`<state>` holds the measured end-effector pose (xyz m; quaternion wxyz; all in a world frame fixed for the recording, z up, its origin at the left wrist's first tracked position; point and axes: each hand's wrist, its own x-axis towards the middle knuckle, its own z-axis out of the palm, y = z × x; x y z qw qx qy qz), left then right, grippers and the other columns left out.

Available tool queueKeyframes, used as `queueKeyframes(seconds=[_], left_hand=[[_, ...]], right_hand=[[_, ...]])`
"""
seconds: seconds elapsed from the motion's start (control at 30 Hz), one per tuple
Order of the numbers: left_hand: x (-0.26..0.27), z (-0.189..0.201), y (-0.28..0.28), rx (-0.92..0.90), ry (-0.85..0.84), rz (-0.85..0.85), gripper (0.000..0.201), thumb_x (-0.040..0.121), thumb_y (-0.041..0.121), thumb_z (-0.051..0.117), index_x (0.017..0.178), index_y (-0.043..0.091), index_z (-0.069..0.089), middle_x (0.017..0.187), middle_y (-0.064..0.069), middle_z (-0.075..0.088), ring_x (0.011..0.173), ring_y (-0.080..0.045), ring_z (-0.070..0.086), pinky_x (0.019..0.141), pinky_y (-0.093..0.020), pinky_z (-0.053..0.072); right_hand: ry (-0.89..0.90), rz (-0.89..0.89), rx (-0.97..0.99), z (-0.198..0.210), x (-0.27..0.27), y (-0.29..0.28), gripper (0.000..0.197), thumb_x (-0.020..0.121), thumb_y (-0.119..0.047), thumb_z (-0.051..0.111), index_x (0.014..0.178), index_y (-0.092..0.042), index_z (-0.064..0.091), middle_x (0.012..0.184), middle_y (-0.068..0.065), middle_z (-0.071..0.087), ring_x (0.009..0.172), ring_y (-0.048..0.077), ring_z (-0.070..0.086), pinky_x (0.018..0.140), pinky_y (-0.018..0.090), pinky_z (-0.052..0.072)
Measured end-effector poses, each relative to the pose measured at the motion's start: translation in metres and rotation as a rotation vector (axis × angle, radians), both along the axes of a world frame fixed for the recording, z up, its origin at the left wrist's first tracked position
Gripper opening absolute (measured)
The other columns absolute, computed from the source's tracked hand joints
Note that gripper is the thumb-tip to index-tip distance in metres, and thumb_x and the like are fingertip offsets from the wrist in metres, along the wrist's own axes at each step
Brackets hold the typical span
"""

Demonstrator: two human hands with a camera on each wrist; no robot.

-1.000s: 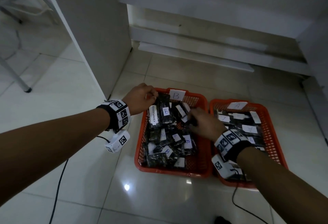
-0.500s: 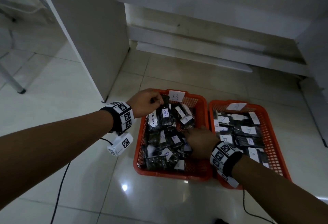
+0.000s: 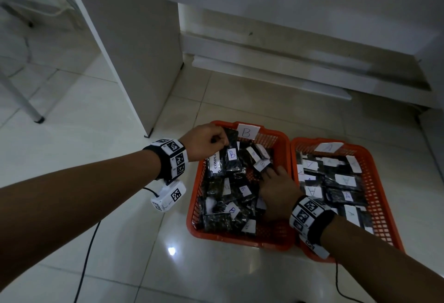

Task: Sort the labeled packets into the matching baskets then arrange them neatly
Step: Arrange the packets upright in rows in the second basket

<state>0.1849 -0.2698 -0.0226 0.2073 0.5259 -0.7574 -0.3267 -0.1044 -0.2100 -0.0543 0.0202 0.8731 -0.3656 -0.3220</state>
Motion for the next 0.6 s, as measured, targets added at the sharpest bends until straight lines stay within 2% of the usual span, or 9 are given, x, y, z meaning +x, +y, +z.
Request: queueKeyframes(seconds=[0.03,0.1,0.17,0.2,0.33,0.47,0.6], left_hand=[[-0.0001,-0.0007,-0.0002,0.002,0.004,0.001,0.014,0.097,0.024,0.060,0.100,0.025,0.074,0.104,0.014,0.070,0.095,-0.006,0.066,0.089,-0.038,0.056],[-0.0004,-0.0021,-0.0008,0.006,0.007,0.000,0.014,0.097,0.026,0.059,0.099,0.027,0.073,0.103,0.015,0.070,0.095,-0.005,0.066,0.088,-0.038,0.057],[-0.0003,-0.0022,-0.0015,0.006,0.003,-0.001,0.014,0.097,0.027,0.059,0.098,0.029,0.073,0.103,0.017,0.069,0.094,-0.004,0.066,0.087,-0.037,0.057],[-0.0002,-0.0022,-0.0019,0.008,0.004,0.001,0.014,0.097,0.028,0.059,0.098,0.029,0.073,0.103,0.017,0.069,0.094,-0.003,0.066,0.087,-0.036,0.057],[0.0000,-0.0024,-0.0015,0.013,0.012,0.006,0.014,0.097,0.027,0.060,0.098,0.029,0.073,0.104,0.018,0.069,0.095,-0.003,0.066,0.086,-0.030,0.056],[0.0011,0.0008,0.0003,0.011,0.004,0.004,0.014,0.098,0.026,0.060,0.100,0.026,0.074,0.102,0.019,0.068,0.095,-0.001,0.064,0.082,-0.022,0.050],[0.0042,0.0041,0.0018,0.005,-0.010,0.007,0.014,0.099,0.024,0.061,0.100,0.024,0.074,0.098,0.022,0.065,0.092,0.005,0.061,0.076,-0.012,0.043]], right_hand=[[-0.017,-0.016,-0.003,0.0026,-0.0002,0.0009,0.060,0.068,-0.072,0.069,0.096,-0.019,0.079,0.104,0.006,0.070,0.107,0.029,0.053,0.098,0.046,0.031],[-0.091,-0.050,-0.052,0.0042,-0.0014,0.0011,0.055,0.082,-0.060,0.067,0.115,-0.016,0.072,0.115,0.009,0.070,0.114,0.030,0.056,0.102,0.046,0.034],[-0.141,-0.116,-0.071,0.0050,-0.0020,0.0006,0.061,0.087,-0.050,0.069,0.135,-0.013,0.058,0.126,0.012,0.067,0.119,0.032,0.058,0.104,0.047,0.037],[-0.140,-0.131,-0.070,0.0059,-0.0020,0.0003,0.066,0.087,-0.049,0.070,0.140,-0.013,0.053,0.128,0.012,0.067,0.119,0.033,0.059,0.103,0.047,0.038],[-0.140,-0.102,-0.069,0.0092,-0.0014,0.0001,0.065,0.086,-0.049,0.070,0.139,-0.014,0.053,0.134,0.011,0.063,0.120,0.032,0.058,0.101,0.046,0.039],[-0.164,-0.109,-0.043,0.0100,0.0006,-0.0018,0.074,0.082,-0.050,0.074,0.143,-0.015,0.051,0.142,0.009,0.055,0.122,0.031,0.057,0.098,0.045,0.044],[-0.175,-0.079,0.038,0.0109,-0.0005,-0.0038,0.071,0.082,-0.049,0.076,0.140,-0.015,0.053,0.138,0.007,0.054,0.122,0.027,0.058,0.098,0.040,0.047]])
